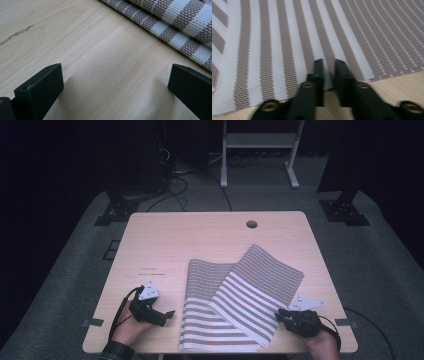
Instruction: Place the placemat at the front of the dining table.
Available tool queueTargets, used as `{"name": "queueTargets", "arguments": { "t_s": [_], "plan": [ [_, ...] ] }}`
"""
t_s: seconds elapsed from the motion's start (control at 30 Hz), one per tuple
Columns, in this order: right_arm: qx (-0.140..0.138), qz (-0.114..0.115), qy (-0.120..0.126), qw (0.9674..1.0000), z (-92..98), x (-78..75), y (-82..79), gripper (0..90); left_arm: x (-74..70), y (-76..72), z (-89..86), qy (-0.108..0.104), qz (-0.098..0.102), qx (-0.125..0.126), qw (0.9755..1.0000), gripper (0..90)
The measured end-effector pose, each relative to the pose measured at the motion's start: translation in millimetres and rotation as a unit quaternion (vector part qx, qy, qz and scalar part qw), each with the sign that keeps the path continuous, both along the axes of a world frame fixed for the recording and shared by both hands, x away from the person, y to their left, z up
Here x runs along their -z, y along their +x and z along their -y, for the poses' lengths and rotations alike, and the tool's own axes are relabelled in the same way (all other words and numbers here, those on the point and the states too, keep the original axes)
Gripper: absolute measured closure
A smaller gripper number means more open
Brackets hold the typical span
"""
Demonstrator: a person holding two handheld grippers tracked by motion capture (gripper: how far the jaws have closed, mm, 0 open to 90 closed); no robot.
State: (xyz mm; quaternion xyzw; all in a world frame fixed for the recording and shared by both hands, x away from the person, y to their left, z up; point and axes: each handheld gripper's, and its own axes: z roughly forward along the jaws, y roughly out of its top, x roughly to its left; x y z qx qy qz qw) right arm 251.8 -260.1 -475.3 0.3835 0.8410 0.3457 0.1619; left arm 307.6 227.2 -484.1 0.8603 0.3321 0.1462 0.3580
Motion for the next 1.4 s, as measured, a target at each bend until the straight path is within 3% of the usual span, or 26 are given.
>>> {"name": "queueTargets", "arguments": {
  "t_s": [0.2,0.27,0.63,1.03,1.4],
  "plan": [
    [0.004,-0.004,-0.01,0.9999,7.9,-1.7,4.0,83.2,0.0,-0.1,0.0,0.0,0.0,0.0,1.0,0.0],
    [0.012,-0.005,-0.017,0.9998,13.0,-2.3,6.1,89.8,0.1,0.0,0.0,0.0,0.0,0.0,1.0,0.0],
    [0.052,-0.004,-0.03,0.9982,38.1,-3.4,16.9,89.9,0.1,0.0,0.0,0.0,0.0,0.0,1.0,0.0],
    [0.104,-0.001,-0.046,0.9935,71.2,-4.1,35.5,89.8,0.1,0.0,0.0,0.0,0.0,0.0,1.0,0.0],
    [0.136,0.001,-0.052,0.9894,89.3,-4.1,48.5,89.7,0.0,0.0,0.0,0.0,0.0,0.0,1.0,0.0]
  ]
}}
